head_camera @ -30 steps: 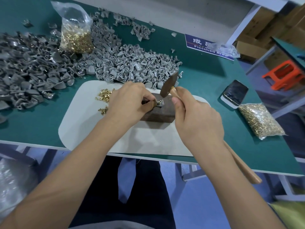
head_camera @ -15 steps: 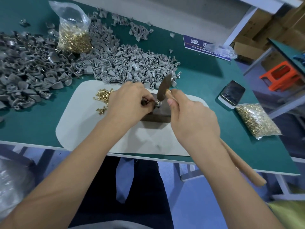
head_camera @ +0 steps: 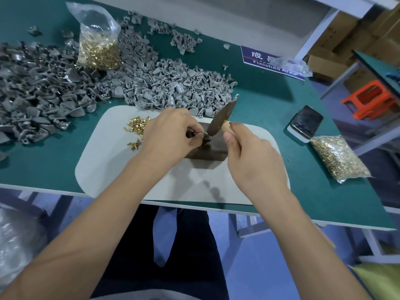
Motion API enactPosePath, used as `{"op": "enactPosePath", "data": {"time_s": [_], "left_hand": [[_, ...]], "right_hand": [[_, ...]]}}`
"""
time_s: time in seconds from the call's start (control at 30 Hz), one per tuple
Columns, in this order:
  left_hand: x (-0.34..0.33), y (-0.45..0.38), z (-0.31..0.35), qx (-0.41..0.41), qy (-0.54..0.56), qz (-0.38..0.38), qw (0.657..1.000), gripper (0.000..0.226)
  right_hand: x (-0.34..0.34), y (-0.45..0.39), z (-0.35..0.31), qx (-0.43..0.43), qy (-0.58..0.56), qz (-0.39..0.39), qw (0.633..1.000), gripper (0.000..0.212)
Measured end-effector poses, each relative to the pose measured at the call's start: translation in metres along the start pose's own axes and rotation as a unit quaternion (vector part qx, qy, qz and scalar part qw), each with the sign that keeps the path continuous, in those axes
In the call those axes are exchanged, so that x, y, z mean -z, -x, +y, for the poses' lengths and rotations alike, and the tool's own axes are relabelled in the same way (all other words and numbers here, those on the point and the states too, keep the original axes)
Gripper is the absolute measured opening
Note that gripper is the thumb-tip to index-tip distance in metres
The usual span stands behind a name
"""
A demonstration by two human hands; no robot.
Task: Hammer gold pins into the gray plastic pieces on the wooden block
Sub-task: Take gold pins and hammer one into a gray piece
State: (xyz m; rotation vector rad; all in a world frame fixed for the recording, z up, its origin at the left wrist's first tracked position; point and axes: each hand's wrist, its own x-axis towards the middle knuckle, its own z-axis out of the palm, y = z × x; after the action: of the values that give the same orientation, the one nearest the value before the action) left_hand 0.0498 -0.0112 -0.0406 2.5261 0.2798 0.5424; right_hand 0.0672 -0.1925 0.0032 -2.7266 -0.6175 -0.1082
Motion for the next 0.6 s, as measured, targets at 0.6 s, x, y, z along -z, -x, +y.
{"op": "enactPosePath", "data": {"time_s": [0.6], "left_hand": [[0.002,0.000,0.003,0.010,0.000,-0.007,1.000,0.003]], "right_hand": [[-0.008,-0.001,0.012,0.002,-0.100,0.083,0.992,0.027]]}}
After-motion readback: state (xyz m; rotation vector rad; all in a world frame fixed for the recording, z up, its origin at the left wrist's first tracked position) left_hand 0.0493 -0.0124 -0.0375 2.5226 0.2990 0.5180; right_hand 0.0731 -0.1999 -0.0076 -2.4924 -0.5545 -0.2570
